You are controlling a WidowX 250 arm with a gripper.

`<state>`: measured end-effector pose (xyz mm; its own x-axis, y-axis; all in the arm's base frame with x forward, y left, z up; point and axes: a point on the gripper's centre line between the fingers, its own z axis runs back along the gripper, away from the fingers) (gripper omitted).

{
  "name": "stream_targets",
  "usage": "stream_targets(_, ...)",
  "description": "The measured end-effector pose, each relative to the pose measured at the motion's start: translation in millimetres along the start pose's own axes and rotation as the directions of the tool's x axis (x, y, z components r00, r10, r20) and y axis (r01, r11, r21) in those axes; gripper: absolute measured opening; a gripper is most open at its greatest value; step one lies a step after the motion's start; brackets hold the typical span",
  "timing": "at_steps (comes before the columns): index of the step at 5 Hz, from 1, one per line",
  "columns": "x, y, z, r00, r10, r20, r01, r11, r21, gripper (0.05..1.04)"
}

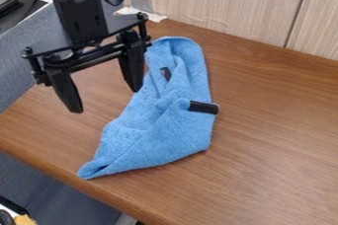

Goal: Unfold the cloth from left to right

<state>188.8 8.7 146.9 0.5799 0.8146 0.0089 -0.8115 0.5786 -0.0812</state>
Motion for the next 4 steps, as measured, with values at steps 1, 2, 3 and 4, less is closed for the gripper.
stream_targets(1, -1, 1, -3, 1.000, 0.004, -0.012, -0.004, 1.000, 0.014, 0.999)
stream_targets(2, 9, -10, -15, 1.000, 0.001, -0.009, 0.000, 0.999, 0.045, 0.999)
stream_targets(3, 22, -22, -25, 1.000, 0.019, 0.009, -0.020, 0.999, 0.045, 0.999)
stream_targets(4, 35, -34, -44, 0.999, 0.040, 0.002, -0.040, 0.997, 0.066, 0.999)
